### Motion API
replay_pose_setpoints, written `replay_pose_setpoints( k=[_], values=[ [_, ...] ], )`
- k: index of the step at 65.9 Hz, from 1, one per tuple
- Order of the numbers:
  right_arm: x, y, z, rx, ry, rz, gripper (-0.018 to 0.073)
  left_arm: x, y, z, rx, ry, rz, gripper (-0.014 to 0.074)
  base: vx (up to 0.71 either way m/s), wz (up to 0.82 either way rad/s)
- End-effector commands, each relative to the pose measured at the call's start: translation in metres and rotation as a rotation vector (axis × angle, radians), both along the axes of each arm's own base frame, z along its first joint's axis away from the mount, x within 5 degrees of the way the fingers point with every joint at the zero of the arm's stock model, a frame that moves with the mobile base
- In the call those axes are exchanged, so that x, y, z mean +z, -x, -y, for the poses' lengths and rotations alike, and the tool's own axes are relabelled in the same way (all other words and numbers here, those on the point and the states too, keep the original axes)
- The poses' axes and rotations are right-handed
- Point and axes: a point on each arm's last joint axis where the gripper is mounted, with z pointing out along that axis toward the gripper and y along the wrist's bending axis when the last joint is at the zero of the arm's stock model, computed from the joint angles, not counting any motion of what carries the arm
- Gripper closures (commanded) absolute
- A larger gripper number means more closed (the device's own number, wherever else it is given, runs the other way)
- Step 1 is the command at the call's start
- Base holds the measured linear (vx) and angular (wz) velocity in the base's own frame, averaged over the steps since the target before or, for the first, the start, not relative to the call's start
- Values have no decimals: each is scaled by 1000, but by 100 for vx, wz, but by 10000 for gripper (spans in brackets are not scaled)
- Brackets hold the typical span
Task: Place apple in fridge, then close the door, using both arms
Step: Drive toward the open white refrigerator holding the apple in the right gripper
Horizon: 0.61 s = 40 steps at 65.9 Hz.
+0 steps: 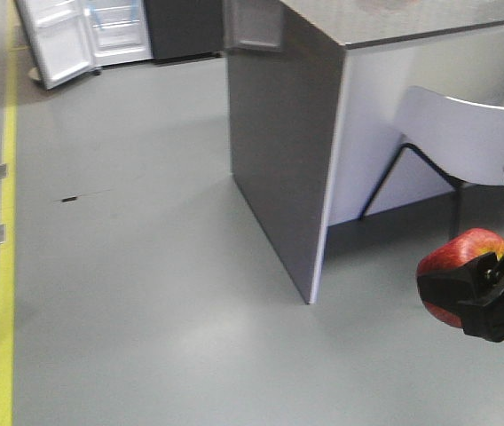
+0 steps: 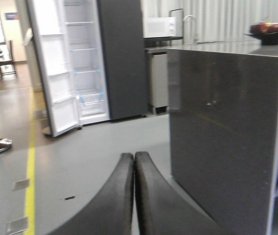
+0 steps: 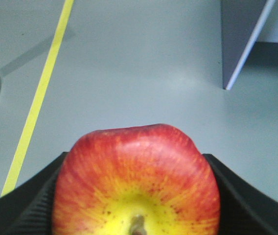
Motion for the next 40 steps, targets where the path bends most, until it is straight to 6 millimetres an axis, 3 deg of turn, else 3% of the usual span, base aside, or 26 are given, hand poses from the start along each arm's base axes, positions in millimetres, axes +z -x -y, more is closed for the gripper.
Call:
replay_pose_setpoints(
  k=[1, 40],
  values=[
    [14, -2, 0, -12, -32, 86, 417, -2, -1, 0, 1, 7, 47, 603, 13, 48],
    [14, -2, 0, -12, -32, 86, 417, -2, -1, 0, 1, 7, 47, 603, 15, 36]
  ],
)
